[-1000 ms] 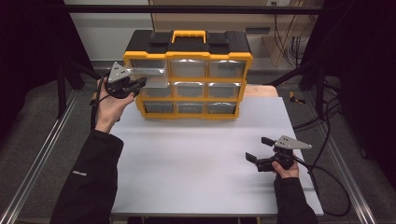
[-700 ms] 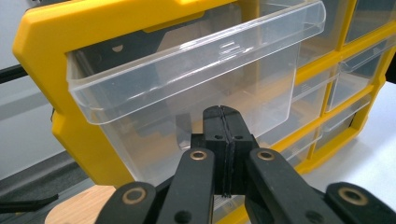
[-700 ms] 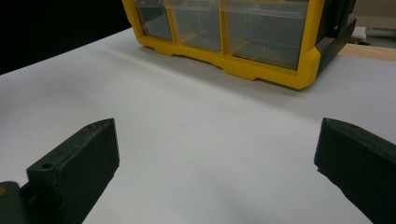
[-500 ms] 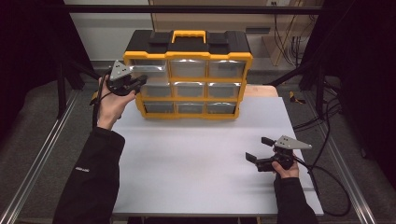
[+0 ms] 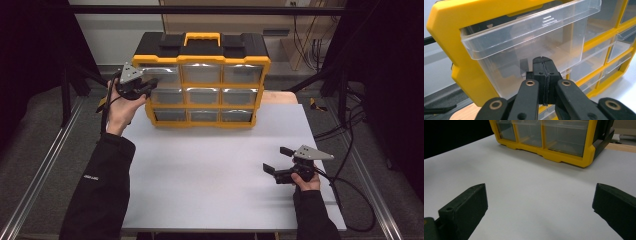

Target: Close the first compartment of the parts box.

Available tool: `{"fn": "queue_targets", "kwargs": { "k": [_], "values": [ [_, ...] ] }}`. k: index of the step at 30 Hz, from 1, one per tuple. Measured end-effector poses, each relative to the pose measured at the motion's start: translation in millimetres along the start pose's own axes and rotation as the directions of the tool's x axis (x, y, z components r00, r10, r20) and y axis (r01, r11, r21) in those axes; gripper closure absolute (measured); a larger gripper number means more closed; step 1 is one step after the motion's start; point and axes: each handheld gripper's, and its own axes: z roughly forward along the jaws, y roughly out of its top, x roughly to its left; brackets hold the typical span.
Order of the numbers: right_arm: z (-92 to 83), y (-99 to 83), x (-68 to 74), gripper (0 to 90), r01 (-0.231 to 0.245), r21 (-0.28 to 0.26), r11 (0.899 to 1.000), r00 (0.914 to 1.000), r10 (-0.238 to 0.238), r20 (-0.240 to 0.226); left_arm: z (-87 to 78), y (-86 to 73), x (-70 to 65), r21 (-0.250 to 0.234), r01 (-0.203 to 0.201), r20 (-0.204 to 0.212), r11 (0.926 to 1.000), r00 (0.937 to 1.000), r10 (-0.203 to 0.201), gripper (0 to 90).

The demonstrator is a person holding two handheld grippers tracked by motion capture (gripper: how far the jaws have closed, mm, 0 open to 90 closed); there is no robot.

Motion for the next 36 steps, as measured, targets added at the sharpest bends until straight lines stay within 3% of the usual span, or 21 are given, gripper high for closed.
{"fn": "queue_targets", "kwargs": {
  "k": [24, 30, 36],
  "values": [
    [-0.5, 0.3, 0.1, 0.6, 0.000, -0.005, 1.000, 1.0000, 0.000, -0.002, 11.8, -0.7, 6.1, -0.002, -0.003, -0.034, 1.0000, 0.9994, 0.003, 89.9],
    [0.9, -0.4, 0.3, 0.6, 0.001, 0.002, 1.000, 1.0000, -0.001, -0.004, 3.3, -6.1, 3.2, -0.003, 0.033, -0.003, 0.9995, 0.9995, -0.033, 89.4],
    [1.0, -0.4, 0.6, 0.6, -0.002, 0.000, 1.000, 1.0000, 0.002, -0.005, -10.5, -16.3, -0.3, -0.002, 0.075, 0.047, 0.9972, 0.9961, -0.075, 80.1]
  ]
}}
